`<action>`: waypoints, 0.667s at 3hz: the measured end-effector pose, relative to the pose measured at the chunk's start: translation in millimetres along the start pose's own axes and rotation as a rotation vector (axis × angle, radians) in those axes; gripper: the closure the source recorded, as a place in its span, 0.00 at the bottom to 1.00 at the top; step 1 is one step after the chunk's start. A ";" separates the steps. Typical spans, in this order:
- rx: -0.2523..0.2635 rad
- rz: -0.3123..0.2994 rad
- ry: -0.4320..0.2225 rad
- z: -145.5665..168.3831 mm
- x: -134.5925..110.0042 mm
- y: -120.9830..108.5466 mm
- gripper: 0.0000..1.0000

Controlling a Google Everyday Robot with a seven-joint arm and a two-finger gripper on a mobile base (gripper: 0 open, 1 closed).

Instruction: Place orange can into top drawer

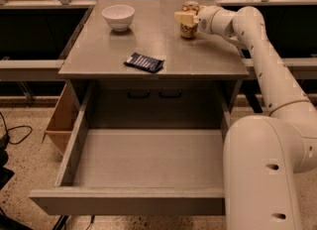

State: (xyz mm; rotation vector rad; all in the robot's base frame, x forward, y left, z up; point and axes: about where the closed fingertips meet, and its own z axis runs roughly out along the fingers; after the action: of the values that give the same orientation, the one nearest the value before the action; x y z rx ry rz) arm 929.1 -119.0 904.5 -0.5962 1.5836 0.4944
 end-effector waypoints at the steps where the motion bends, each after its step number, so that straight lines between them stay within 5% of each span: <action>1: 0.000 0.000 0.000 0.0 0.0 0.0 0.86; 2: -0.009 -0.019 0.011 -1.0 -3.5 2.2 1.00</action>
Offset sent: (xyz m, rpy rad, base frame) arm -0.0018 -0.0066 0.0142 -0.0553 -0.0115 0.0187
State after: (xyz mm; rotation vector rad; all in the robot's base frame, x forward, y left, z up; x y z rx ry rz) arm 927.1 -117.6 908.0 -0.6213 1.5852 0.4853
